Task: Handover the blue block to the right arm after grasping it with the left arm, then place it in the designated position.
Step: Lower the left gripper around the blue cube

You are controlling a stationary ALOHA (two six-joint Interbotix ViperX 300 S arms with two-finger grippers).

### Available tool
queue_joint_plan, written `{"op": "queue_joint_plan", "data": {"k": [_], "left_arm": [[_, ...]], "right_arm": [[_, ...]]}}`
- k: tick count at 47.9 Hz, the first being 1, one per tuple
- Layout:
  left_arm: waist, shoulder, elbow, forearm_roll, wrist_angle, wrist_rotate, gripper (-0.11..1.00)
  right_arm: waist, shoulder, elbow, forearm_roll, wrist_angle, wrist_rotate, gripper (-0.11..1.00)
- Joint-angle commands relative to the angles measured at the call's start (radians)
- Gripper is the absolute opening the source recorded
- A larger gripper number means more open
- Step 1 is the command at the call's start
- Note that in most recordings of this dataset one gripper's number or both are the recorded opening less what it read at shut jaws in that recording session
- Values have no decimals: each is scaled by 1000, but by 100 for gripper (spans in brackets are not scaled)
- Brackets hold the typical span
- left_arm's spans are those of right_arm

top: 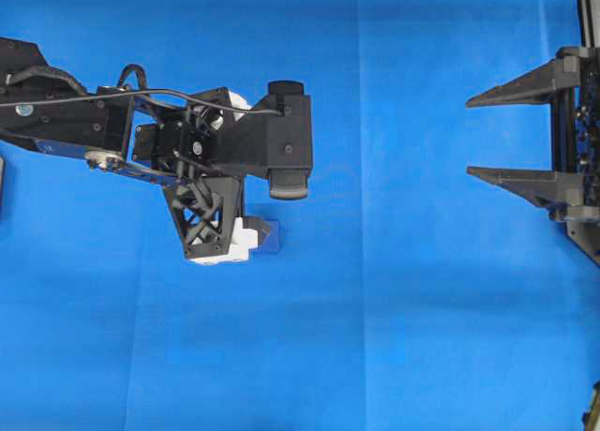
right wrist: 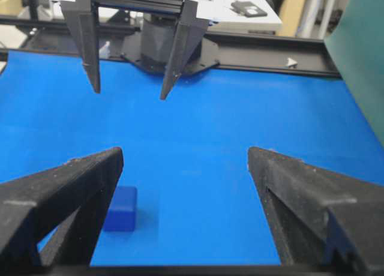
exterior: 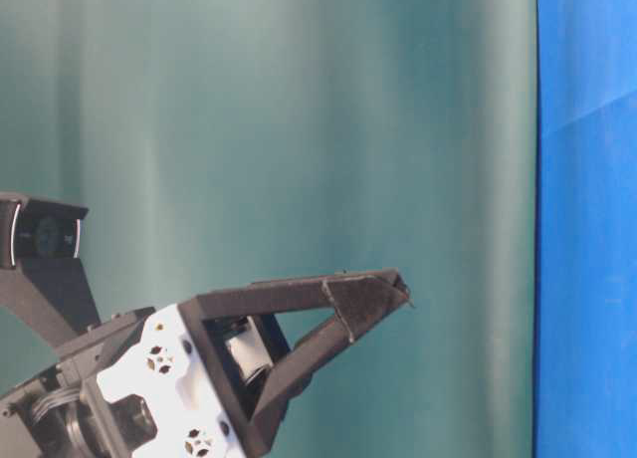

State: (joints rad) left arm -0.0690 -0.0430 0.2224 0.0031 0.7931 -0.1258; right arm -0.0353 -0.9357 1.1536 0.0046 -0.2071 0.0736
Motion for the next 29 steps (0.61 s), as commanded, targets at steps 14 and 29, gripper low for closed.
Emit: {"op": "queue_joint_plan", "data": {"k": [14,29], "left_arm": [[-2,-12,-23,2,-6,-2,91],[-5,-12,-21,3,-11,-2,91]], "right_arm": [[-2,6,-26,3,-5,2,98],[-2,6,-26,3,-5,2,98]]}}
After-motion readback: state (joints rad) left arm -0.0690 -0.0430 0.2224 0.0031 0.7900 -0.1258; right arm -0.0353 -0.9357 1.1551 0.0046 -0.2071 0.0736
